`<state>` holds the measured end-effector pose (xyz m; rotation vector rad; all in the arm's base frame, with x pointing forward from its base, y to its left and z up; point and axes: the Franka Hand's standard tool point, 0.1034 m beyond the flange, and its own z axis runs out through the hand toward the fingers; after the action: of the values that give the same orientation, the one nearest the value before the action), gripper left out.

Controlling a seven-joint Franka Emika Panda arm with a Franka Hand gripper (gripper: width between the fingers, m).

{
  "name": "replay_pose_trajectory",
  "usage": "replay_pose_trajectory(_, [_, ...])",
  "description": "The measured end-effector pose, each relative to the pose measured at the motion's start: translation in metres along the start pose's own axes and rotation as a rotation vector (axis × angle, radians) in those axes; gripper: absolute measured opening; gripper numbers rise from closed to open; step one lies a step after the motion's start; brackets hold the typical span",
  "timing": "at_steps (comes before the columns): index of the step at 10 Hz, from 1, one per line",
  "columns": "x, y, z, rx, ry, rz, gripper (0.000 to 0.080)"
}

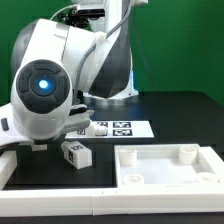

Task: Assemble one leg

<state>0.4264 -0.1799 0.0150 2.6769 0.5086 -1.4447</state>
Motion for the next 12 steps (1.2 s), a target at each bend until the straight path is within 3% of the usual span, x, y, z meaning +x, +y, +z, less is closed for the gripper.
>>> replay_pose_trajectory(2, [-0.005,-0.006,-0.007,0.005,-0.019,-0.004,0.0285])
replay_pose_trajectory(3, [-0.017,-0.018,-0.032,0.007,-0.041,-0.008,0.0285])
replay_pose_trajectory(5, [-0.030,-0.056,-0.083,0.064,-0.063,0.034,0.0285])
replay_pose_trajectory(6, [-0.030,-0.078,-0.112,0.060,-0.051,0.040,0.0285])
replay_pose_trajectory(7, [-0.027,-0.088,-0.130,0.032,-0.028,0.029,0.0285])
replay_pose_trajectory(9, [-0.025,-0.085,-0.125,0.033,-0.026,0.019,0.0285])
replay_pose_trajectory(10, [-0.019,-0.082,-0.131,0.019,0.032,0.019,0.0285])
replay_pose_trajectory(11, [-0.014,-0.086,-0.135,0.029,0.106,0.043,0.0285])
replay_pose_trajectory(12, [-0.007,-0.100,-0.136,0.081,0.184,0.089,0.0286])
